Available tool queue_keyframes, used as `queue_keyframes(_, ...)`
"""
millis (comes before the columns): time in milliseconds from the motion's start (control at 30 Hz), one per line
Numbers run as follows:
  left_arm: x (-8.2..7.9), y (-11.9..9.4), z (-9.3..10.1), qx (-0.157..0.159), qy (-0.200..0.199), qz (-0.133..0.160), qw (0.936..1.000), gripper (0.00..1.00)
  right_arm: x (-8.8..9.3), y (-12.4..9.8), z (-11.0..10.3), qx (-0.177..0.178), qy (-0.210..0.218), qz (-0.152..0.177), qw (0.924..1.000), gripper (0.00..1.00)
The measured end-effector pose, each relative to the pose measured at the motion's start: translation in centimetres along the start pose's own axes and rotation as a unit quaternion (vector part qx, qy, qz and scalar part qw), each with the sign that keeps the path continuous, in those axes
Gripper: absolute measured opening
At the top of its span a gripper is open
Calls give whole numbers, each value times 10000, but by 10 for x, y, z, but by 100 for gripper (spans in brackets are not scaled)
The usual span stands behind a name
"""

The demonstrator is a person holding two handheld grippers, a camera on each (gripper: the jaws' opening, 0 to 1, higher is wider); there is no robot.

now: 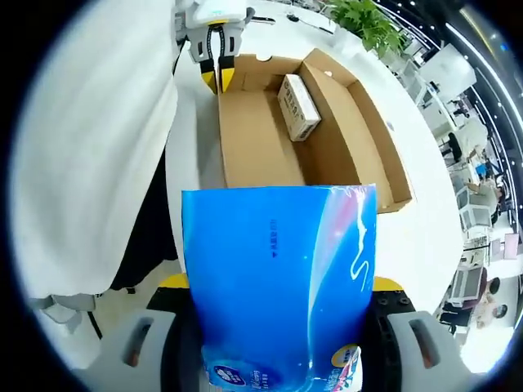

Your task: Operate the shoe box by opening the lid, removing the specified soft item, and placing it in the target area until the item is outside and the box remains undamaged.

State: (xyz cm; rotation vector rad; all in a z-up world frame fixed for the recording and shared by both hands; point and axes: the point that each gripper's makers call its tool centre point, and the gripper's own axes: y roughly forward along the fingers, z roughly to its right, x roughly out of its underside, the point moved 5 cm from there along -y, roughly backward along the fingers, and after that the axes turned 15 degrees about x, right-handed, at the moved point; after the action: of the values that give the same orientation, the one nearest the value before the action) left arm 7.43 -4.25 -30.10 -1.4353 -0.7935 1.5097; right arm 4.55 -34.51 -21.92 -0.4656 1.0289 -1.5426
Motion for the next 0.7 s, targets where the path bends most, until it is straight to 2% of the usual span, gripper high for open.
queue_keyframes(200, 0, 1, 1, 9, -38, -58, 10000, 4, 10, -2, 4, 32, -46, -65, 10000, 78)
queue_keyframes(400, 1, 3, 2, 15, -42, -111, 9999, 4, 27, -5, 20, 131, -142, -129, 9997, 78)
queue_keyframes(433, 1, 3, 2, 4, -38, -123, 9999, 4, 29, -5, 24, 180, -47, -91, 9998, 78)
queue_keyframes(467, 1, 3, 2, 1, -33, -132, 9999, 4, 34, -5, 29, 312, 376, -111, 9987, 78)
queue_keyframes(533, 1, 3, 2, -8, -35, -127, 9999, 4, 38, -6, 33, 410, 548, -155, 9975, 78)
queue_keyframes(700, 2, 3, 3, -80, -25, -111, 9999, 4, 52, -7, 42, 427, 338, -212, 9983, 78)
